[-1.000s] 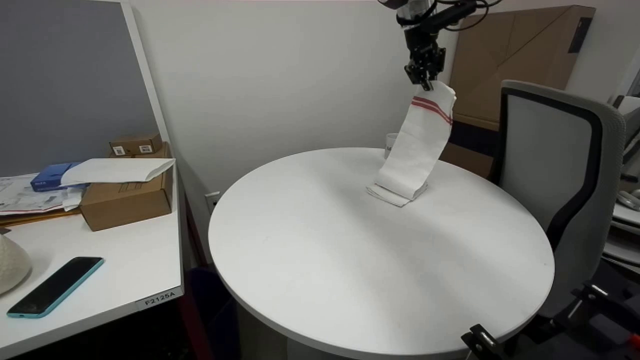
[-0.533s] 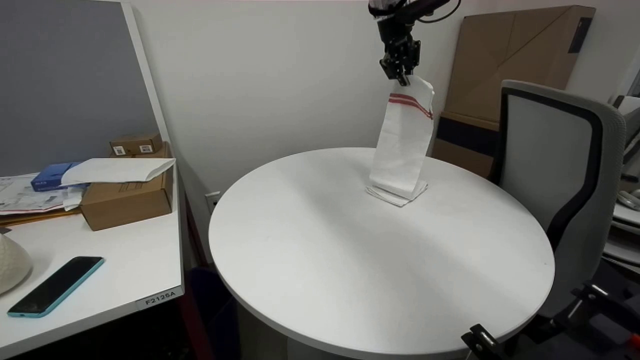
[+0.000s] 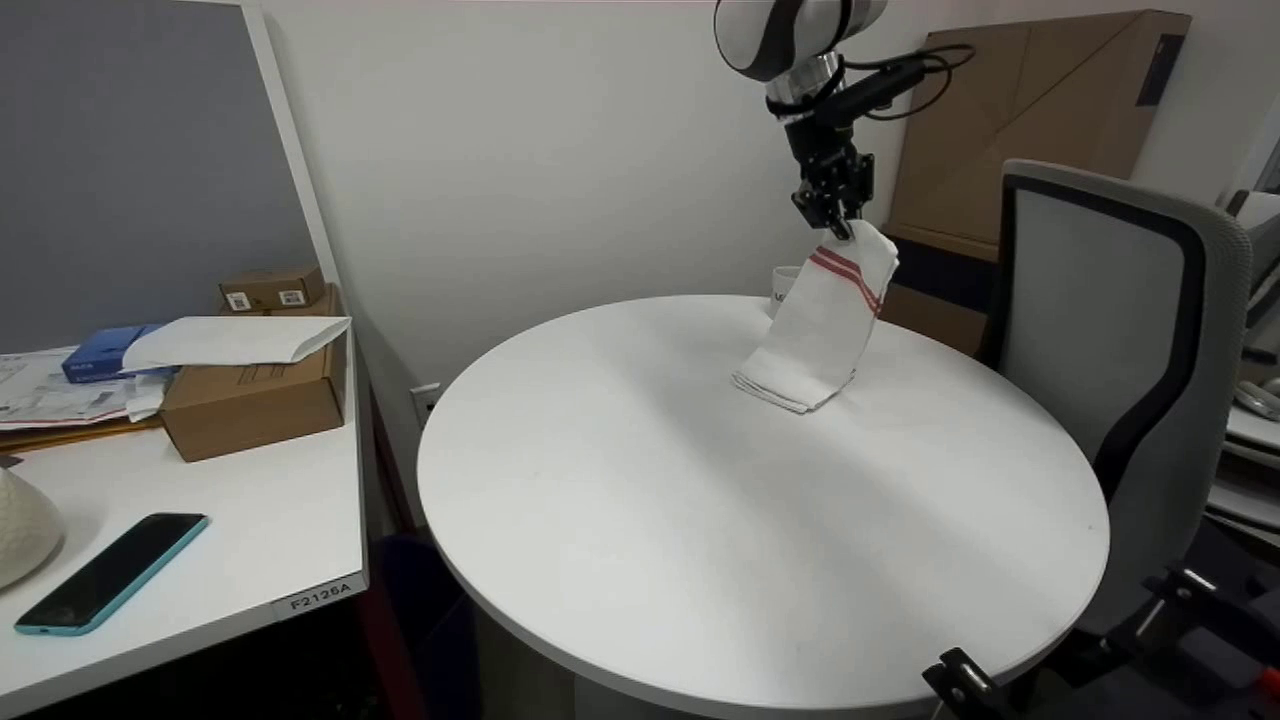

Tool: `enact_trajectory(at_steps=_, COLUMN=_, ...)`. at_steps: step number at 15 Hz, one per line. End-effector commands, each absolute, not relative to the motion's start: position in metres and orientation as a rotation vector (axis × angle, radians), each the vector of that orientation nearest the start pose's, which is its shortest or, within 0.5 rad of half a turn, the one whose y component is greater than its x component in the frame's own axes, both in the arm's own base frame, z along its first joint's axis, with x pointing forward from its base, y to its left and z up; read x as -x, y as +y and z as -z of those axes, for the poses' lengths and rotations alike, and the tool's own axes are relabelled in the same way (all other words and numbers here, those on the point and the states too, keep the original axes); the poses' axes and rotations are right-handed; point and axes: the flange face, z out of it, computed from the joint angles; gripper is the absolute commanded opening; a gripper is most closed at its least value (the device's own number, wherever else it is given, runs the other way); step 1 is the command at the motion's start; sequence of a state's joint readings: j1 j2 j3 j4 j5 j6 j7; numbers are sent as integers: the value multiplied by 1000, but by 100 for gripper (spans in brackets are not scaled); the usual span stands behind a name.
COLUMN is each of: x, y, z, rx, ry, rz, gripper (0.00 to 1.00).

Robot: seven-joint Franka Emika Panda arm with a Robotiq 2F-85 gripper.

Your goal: Fold the towel three times over

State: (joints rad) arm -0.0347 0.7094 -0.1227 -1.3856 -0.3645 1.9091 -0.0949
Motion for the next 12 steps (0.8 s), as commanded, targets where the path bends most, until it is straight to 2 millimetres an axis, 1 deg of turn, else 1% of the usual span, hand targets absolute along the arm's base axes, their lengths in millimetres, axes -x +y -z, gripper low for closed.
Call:
enact_trajectory(at_steps=1, x=-709, y=-138, z=-268, rx=3552, ry=-187, rz=-421, gripper=3)
enact_trajectory(at_steps=4, x=-715, y=-148, z=-255, rx=3577, ry=-195, rz=-444, gripper=3)
enact_trajectory(at_steps=9, x=-732, y=-152, z=-233, rx=3622, ry=-221, rz=-451, gripper=3)
enact_trajectory(at_steps=12, x=-743, y=-156, z=-225, rx=3643, ry=-225, rz=-443, gripper=3)
